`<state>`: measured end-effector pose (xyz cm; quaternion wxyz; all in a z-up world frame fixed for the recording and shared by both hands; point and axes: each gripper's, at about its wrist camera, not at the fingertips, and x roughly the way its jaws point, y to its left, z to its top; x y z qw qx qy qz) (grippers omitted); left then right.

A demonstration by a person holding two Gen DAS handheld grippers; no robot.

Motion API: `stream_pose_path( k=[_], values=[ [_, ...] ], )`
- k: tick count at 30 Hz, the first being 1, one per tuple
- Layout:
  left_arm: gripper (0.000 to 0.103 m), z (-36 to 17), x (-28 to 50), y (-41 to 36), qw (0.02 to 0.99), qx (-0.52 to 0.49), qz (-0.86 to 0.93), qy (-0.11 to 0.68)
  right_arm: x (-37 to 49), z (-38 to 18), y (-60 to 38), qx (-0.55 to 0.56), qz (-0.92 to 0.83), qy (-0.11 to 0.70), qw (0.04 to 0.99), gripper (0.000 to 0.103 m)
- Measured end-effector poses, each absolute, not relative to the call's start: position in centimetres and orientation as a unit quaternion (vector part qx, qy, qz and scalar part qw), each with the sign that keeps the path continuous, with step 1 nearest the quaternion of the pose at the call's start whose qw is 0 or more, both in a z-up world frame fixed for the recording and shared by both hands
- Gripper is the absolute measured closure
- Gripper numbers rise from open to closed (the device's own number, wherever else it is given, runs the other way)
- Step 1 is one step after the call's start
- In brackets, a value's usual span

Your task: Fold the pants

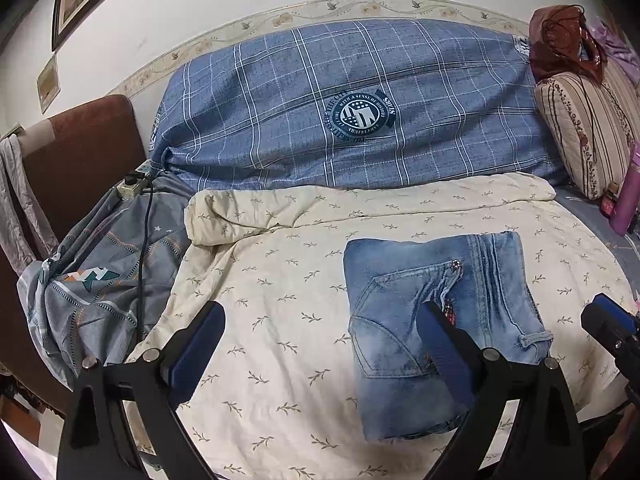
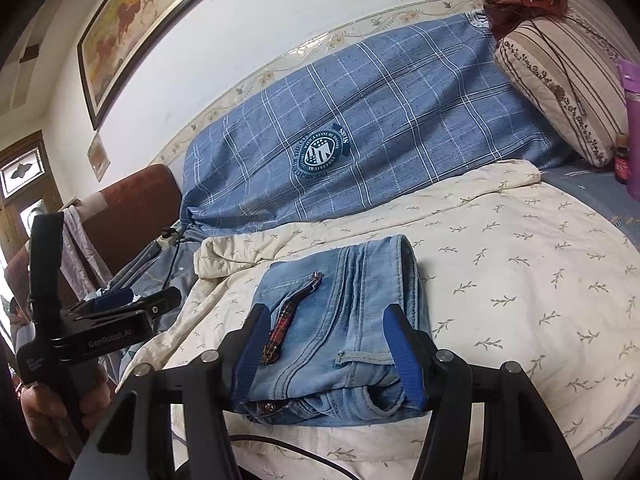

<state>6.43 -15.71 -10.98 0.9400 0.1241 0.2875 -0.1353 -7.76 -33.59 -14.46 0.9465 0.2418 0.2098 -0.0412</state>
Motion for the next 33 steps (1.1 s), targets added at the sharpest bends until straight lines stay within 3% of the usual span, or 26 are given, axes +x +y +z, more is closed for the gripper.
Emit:
stream_pose_path(
  k=[33],
  values=[
    [0.006,-11.31,6.32,-15.72,0.939,0.125,-0.136,0.291,-8.02,-14.63,-34.56,0.266,-0.049,0.207,0.940,0.040]
  ],
)
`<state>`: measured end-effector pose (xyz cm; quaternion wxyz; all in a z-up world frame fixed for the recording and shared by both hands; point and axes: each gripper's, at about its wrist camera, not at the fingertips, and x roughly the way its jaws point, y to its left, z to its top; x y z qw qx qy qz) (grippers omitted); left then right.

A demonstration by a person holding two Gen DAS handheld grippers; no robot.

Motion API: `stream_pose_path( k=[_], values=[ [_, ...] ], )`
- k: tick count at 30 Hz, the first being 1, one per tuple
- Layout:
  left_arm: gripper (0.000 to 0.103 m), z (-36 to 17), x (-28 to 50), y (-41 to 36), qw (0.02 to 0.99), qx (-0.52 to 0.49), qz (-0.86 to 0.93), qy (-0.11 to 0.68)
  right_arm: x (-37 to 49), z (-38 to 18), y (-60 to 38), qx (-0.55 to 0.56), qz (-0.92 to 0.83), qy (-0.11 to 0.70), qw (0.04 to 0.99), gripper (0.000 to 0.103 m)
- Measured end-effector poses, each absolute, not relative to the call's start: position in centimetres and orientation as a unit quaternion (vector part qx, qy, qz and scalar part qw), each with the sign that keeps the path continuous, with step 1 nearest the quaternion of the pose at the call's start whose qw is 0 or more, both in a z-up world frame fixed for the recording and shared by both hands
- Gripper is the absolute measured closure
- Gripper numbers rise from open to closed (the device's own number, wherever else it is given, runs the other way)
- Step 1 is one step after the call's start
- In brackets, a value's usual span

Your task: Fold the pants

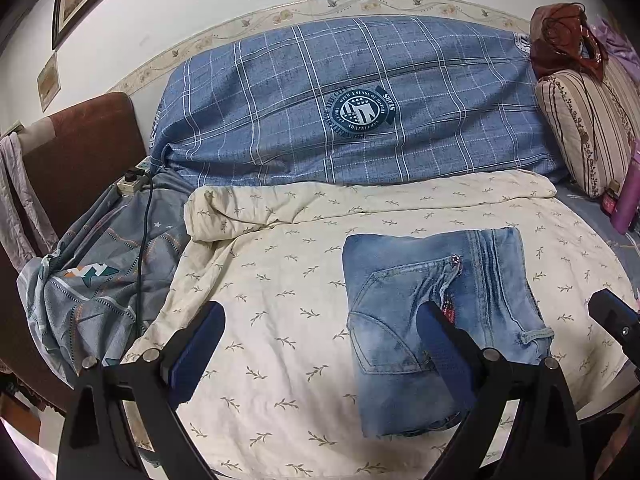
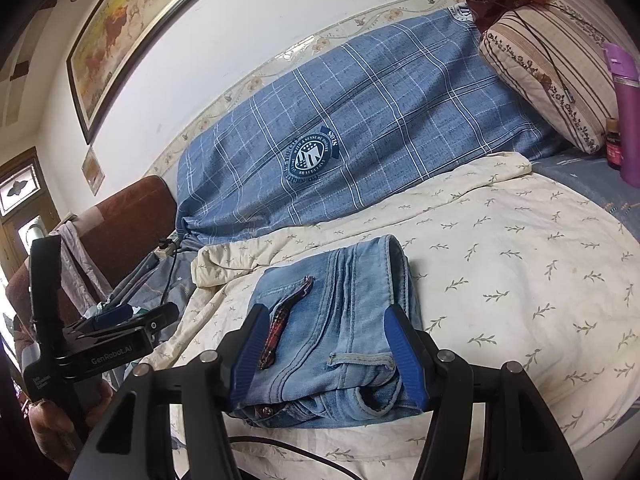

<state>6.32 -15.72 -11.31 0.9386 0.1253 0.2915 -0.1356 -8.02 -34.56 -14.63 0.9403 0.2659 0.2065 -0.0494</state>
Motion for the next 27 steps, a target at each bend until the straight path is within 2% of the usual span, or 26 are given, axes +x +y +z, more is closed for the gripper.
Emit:
stream_pose_path(
  k=[27],
  values=[
    [0.006,-10.93,6.67,-15.20,0.938,0.136,-0.123,0.295,-7.99,-14.80,-35.19,0.285,-0.046,0.205,0.935,0.040]
  ],
)
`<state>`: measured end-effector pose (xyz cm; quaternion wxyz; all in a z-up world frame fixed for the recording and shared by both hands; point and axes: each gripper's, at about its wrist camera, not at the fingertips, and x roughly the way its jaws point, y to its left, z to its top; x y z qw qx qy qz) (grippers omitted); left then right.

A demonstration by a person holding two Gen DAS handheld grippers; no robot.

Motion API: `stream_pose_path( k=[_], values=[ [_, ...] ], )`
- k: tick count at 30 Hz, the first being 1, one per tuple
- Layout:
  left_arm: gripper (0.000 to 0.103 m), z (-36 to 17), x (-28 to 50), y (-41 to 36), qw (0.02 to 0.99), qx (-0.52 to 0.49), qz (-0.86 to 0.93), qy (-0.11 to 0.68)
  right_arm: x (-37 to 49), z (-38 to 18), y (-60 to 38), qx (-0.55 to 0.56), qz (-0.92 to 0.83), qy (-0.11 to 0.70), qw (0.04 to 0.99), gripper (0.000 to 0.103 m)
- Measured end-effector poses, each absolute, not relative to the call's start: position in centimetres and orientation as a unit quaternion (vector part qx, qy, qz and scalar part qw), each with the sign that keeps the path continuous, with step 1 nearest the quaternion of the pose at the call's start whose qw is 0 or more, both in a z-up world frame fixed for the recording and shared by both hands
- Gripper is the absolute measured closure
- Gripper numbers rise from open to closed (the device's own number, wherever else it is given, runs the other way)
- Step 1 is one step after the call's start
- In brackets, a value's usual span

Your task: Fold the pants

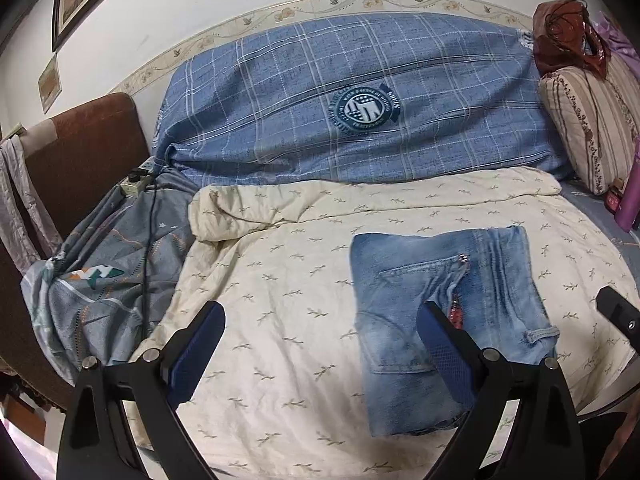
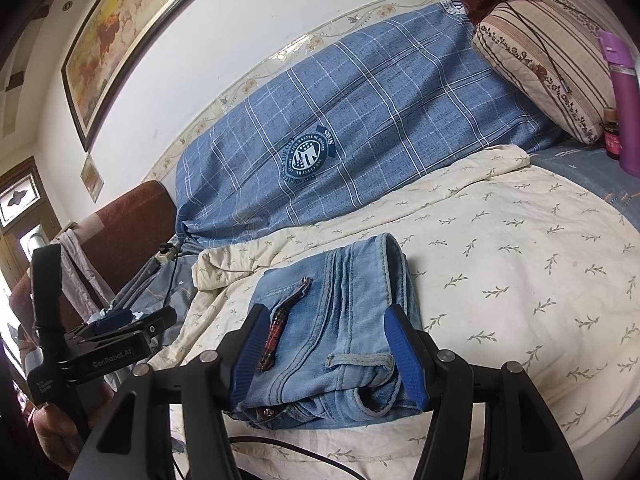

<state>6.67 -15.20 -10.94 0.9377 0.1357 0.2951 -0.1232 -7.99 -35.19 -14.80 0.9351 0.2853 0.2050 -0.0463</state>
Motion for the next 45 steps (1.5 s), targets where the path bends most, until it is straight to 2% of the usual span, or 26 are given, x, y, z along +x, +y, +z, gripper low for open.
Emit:
stream_pose_path(
  k=[6,15,45],
  values=[
    [0.006,-7.9,5.4,-11.1,0.946,0.134,-0.084,0.284,-6.6,-14.9,-35.8,0.300,-0.050,0.207,0.930,0.040],
    [0.006,-6.0,4.3,-4.5,0.957,0.111,-0.030,0.268,-4.8,-14.0,-33.8,0.250,-0.060,0.210,0.943,0.040],
    [0.006,-4.9,4.6,-4.1,0.962,0.068,-0.035,0.264,-7.6,-6.5,-33.5,0.178,-0.104,0.185,0.961,0.039]
  ],
)
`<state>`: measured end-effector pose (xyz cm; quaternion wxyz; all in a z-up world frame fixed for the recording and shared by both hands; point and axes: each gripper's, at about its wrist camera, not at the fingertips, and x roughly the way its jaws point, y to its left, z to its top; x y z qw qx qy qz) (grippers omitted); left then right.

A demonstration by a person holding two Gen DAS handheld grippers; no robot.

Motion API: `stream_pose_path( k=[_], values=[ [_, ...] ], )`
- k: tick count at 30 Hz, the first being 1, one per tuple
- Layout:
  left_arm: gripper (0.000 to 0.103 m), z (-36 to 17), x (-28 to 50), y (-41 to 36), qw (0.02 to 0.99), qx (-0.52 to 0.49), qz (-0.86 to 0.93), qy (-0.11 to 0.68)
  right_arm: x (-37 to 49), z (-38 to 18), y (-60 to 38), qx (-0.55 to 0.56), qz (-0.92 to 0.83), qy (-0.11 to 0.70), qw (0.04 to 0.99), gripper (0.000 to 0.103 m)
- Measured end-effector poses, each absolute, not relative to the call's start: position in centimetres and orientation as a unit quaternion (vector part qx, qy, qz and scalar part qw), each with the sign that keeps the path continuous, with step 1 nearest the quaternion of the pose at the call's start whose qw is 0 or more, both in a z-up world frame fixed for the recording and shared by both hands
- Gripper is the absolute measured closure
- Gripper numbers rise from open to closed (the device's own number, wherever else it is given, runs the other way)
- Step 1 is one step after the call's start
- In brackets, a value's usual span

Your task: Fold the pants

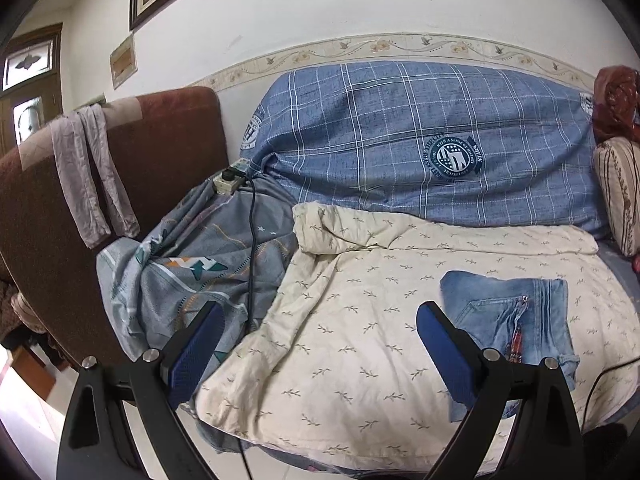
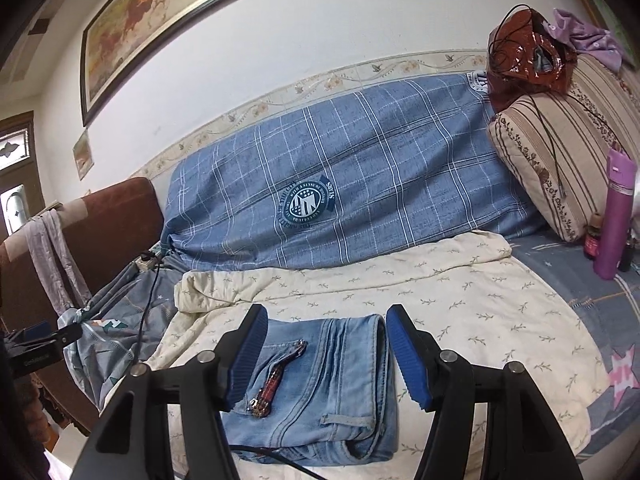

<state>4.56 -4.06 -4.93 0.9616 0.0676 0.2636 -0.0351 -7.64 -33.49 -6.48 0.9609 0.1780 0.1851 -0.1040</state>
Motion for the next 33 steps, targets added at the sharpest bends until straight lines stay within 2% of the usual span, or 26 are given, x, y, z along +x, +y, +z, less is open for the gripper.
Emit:
stream_pose_path(
  k=[8,33],
  values=[
    [0.006,-4.8,5.8,-4.7,0.961,0.039,-0.038,0.271,-8.3,-6.7,-31.6,0.160,-0.100,0.226,0.956,0.039],
    [0.006,-2.6,4.1,-5.3,0.968,0.037,-0.054,0.242,-8.7,-4.7,-29.1,0.140,-0.067,0.212,0.965,0.039]
  ],
)
